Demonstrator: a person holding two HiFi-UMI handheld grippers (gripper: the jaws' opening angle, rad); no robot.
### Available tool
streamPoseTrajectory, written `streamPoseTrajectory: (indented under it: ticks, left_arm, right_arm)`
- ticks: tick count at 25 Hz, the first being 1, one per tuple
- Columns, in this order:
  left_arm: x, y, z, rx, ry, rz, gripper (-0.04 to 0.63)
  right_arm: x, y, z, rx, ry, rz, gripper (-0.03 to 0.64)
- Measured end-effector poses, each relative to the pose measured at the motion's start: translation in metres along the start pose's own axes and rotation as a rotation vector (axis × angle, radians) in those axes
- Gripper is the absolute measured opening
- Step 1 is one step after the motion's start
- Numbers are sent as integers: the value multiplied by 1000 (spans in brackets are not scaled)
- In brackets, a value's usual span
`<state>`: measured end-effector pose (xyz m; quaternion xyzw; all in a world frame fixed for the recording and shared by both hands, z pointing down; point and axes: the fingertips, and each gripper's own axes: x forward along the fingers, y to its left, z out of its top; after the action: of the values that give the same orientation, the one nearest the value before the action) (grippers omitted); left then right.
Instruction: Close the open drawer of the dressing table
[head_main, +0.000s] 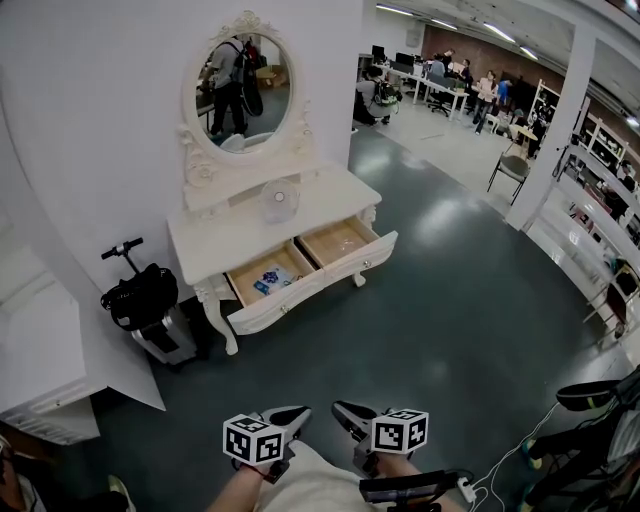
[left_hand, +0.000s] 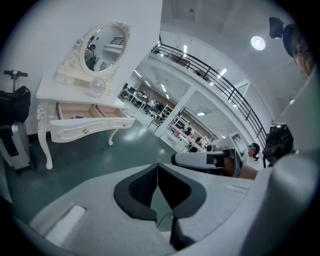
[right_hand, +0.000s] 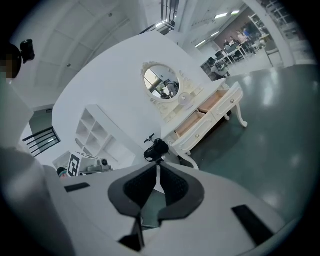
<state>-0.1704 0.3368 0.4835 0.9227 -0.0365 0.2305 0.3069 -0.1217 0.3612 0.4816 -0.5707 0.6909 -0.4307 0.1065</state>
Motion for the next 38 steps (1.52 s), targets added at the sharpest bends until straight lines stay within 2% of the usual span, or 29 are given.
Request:
streamPoseTrajectory:
  ticks: [6, 11, 17, 24, 33, 38]
  left_arm:
    - [16, 12, 18, -11, -19, 1, 11]
    - [41, 41, 46, -28, -41, -3, 11]
    - [79, 85, 102, -44, -72, 7, 11]
    - [119, 116, 154, -69, -66, -10, 11]
    - [137, 165, 206, -74, -89, 4, 11]
    - [141, 180, 218, -99, -106, 33, 11]
  right_arm:
    - [7, -15, 22, -6, 0, -4, 18]
    - [32, -36, 51, -27, 15, -9, 18]
    - [63, -75, 101, -17, 25, -20, 18]
    - [97, -98, 155, -22, 57, -13, 18]
    - [153, -116, 221, -78, 73, 5, 20]
    - [173, -127, 238, -105, 123, 17, 20]
